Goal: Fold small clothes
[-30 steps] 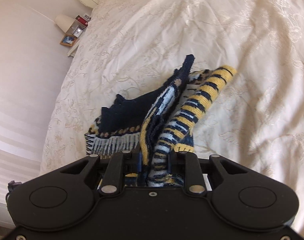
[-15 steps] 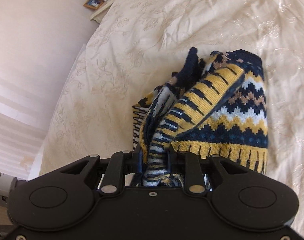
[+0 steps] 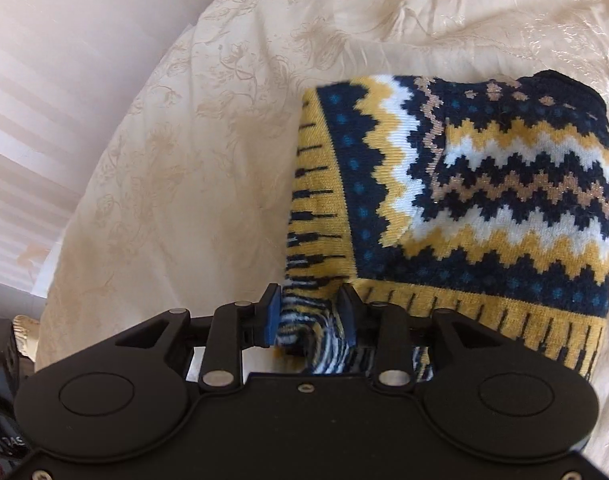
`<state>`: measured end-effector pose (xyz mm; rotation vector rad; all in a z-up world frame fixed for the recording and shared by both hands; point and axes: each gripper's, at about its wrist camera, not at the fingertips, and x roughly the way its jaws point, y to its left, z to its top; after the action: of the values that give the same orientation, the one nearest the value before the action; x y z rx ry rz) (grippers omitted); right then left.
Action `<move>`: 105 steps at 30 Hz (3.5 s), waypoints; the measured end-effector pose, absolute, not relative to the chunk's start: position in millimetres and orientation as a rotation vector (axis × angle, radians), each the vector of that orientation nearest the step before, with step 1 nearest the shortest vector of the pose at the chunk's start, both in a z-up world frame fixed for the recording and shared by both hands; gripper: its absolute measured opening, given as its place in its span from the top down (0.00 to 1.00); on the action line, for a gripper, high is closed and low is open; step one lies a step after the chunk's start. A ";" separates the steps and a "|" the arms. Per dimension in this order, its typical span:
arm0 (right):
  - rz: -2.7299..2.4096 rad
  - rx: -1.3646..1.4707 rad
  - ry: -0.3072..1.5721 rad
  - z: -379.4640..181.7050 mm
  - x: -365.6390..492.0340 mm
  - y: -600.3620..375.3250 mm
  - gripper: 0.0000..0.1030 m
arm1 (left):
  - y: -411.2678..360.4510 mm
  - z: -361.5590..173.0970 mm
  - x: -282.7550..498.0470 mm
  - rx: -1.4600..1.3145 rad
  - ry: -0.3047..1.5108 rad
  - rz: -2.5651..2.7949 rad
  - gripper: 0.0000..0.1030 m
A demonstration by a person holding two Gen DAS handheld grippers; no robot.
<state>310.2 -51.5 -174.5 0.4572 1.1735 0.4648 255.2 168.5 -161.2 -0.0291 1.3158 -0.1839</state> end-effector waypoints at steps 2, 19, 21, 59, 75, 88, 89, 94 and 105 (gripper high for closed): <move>0.495 0.493 1.148 -168.5 305.2 -58.0 0.57 | 166.1 -158.7 256.0 -0.032 1.313 -0.196 0.34; 0.173 0.575 1.016 -166.4 269.4 -170.1 0.48 | 97.0 -116.7 287.8 0.003 1.148 -0.342 0.34; 0.143 0.584 1.019 -170.6 268.1 -180.9 0.48 | 83.7 -120.8 290.7 0.012 1.142 -0.365 0.34; 0.371 0.795 1.111 -257.3 327.5 -192.2 0.08 | 133.2 -207.5 328.5 -0.372 1.332 -0.546 0.17; 0.349 0.733 1.100 -192.2 242.7 -209.6 0.53 | 123.2 -171.0 295.4 -0.382 1.261 -0.763 0.69; 0.289 0.597 1.198 -208.2 110.0 -241.4 0.37 | 107.6 -194.2 222.5 -0.180 1.342 -0.615 0.61; 0.281 0.611 1.186 -207.6 105.0 -244.6 0.35 | 114.8 -190.6 224.5 -0.202 1.333 -0.597 0.59; 0.254 0.618 1.107 -197.2 80.7 -257.5 0.34 | 133.8 -148.3 245.2 -0.231 1.202 -0.507 0.55; 0.256 0.522 1.023 -176.5 72.4 -251.4 0.31 | 92.6 -167.5 330.4 -0.258 1.208 -0.412 0.53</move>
<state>72.4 -251.4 -176.5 0.5223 1.0230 0.2555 330.4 92.6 -167.5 -0.2581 1.2085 -0.4119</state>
